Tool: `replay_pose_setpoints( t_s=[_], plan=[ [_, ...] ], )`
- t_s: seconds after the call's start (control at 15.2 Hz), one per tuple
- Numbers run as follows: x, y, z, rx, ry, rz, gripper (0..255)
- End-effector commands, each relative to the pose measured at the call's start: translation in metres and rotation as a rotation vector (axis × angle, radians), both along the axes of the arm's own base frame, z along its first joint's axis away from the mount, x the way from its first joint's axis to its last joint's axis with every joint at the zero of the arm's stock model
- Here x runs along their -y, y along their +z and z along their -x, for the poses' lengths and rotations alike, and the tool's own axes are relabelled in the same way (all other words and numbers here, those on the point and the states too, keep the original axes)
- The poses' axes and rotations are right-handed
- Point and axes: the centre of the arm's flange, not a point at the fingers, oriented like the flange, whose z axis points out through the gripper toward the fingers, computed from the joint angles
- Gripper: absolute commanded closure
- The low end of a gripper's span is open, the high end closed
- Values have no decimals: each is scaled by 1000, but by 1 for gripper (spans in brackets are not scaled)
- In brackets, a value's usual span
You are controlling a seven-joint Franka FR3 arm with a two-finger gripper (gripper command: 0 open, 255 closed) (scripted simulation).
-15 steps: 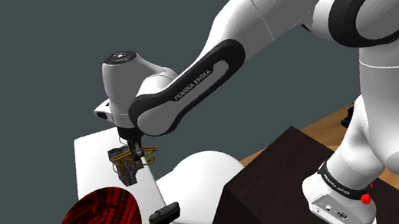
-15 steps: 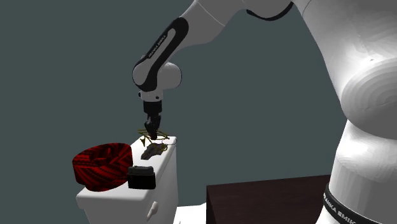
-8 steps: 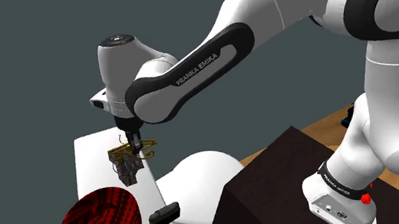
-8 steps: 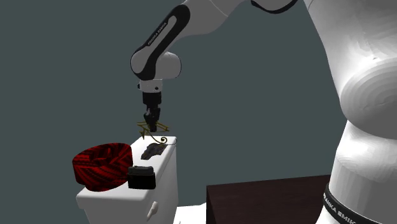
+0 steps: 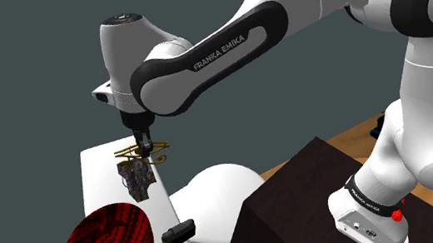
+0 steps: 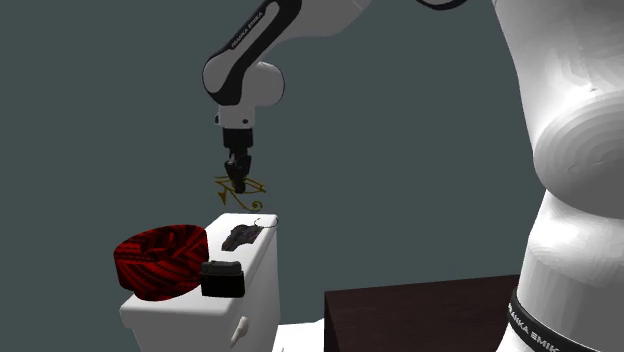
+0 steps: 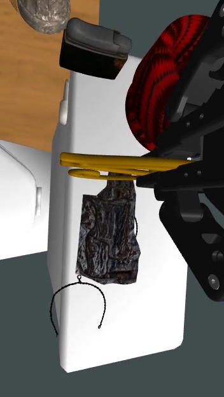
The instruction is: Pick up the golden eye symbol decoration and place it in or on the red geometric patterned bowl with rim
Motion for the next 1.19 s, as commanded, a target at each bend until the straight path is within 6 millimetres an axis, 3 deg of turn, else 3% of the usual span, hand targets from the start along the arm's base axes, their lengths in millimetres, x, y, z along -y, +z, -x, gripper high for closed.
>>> replay_pose_setpoints(
  t_s=[0.0,0.53,1.12],
  plan=[
    [0,11,0,0,0,0,255],
    [0,52,0,0,0,0,255],
    [-94,64,72,0,0,0,255]
  ],
)
